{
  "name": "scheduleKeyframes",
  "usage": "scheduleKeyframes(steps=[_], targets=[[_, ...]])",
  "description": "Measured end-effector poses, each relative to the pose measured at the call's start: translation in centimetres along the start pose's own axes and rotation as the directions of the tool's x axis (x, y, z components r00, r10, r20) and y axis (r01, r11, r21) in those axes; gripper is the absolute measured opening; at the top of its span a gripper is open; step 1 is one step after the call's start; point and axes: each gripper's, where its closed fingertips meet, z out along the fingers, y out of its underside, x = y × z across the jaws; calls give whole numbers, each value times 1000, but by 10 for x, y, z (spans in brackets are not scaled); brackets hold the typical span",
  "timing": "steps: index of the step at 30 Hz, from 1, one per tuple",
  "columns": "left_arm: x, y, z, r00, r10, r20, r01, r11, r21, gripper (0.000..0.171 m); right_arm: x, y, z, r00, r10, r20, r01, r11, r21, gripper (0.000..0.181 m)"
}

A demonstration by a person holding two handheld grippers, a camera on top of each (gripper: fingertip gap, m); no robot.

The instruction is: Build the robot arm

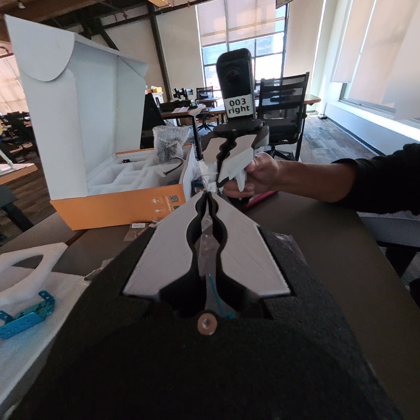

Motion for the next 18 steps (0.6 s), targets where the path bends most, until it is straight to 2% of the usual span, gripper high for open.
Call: scheduleKeyframes(steps=[3,5,8,14,18], targets=[[-5,0,-2,999,-47,24,47,999,11,19,-3,5,3,1000,-9,11,9,1000,-28,0],[-3,3,-2,998,-67,5,67,998,-1,19,-4,8,6,1000,-10,16,10,999,-38,0],[3,4,-3,999,-49,-19,49,999,-6,2,-5,13,8,1000,-16,18,17,998,-65,0],[8,4,-6,998,-39,-50,40,999,13,0,-10,3,5,998,-67,20,67,998,-6,2],[8,6,-6,996,-66,-62,67,998,19,0,-12,4,6,997,-72,26,72,997,-18,0]])
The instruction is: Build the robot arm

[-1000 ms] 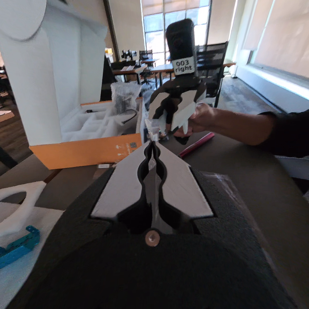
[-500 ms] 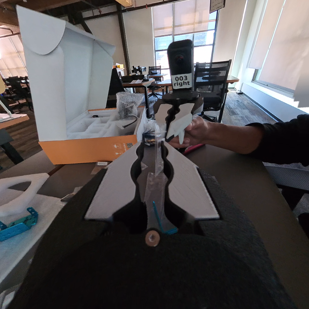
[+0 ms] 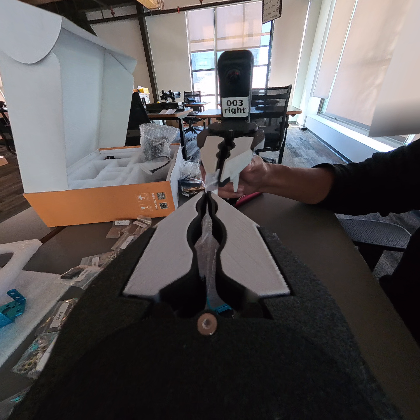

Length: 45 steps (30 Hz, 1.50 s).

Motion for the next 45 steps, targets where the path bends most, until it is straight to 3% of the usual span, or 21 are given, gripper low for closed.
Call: scheduleKeyframes(steps=[12,17,21,25,31,34,38,45], targets=[[-2,7,0,997,78,20,-77,996,-45,0,4,5,0,1000,10,-25,-11,999,-49,1],[2,14,1,986,163,16,-161,983,-82,0,3,-5,-12,992,115,48,-115,993,2,22],[2,16,4,992,126,17,-125,989,-76,0,2,9,-4,999,42,12,-41,996,-75,18],[-1,13,2,999,50,8,-49,998,-48,0,5,10,-2,1000,18,-16,-19,997,-76,1],[-3,14,3,1000,-11,5,12,999,-40,14,5,10,-3,999,35,-7,-36,996,-81,0],[-3,9,1,999,-33,-4,33,999,-12,13,3,11,-3,999,42,2,-42,995,-86,0],[-2,8,1,1000,-15,-2,15,1000,-16,0,2,12,-2,999,39,7,-38,996,-86,0],[2,6,-1,999,-28,-35,28,1000,-1,0,2,14,1,999,36,6,-35,995,-88,0]])
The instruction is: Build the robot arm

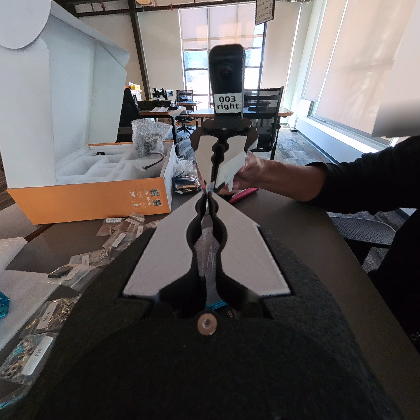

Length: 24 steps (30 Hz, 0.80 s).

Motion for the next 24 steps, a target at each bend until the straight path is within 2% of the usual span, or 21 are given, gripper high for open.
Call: scheduleKeyframes(steps=[5,11,24], targets=[[2,-1,-1,1000,27,-7,-27,1000,-6,0,1,2,2,1000,-12,-9,12,1000,-9,0],[7,6,2,996,83,-17,-84,996,-44,0,-3,-8,-4,998,44,40,-46,998,42,16],[11,15,5,994,103,-29,-105,991,-87,0,3,-1,0,1000,31,3,-31,999,11,15]])
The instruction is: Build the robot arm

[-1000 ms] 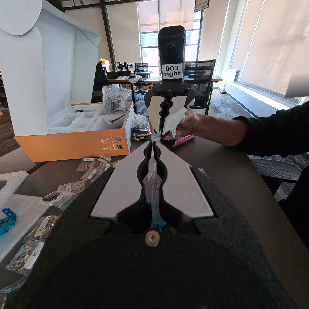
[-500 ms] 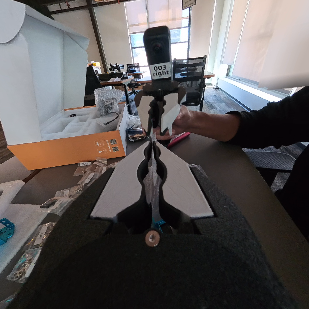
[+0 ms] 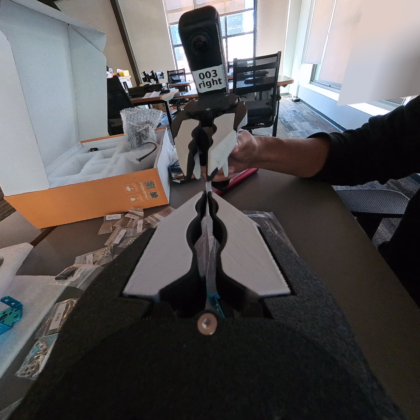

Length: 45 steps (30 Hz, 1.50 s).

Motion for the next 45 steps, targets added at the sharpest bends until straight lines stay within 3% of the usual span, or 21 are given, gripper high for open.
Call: scheduleKeyframes(steps=[45], targets=[[2,3,1,1000,-23,-20,23,1000,-15,0,-4,-1,-2,999,-36,2,36,999,-10,13]])
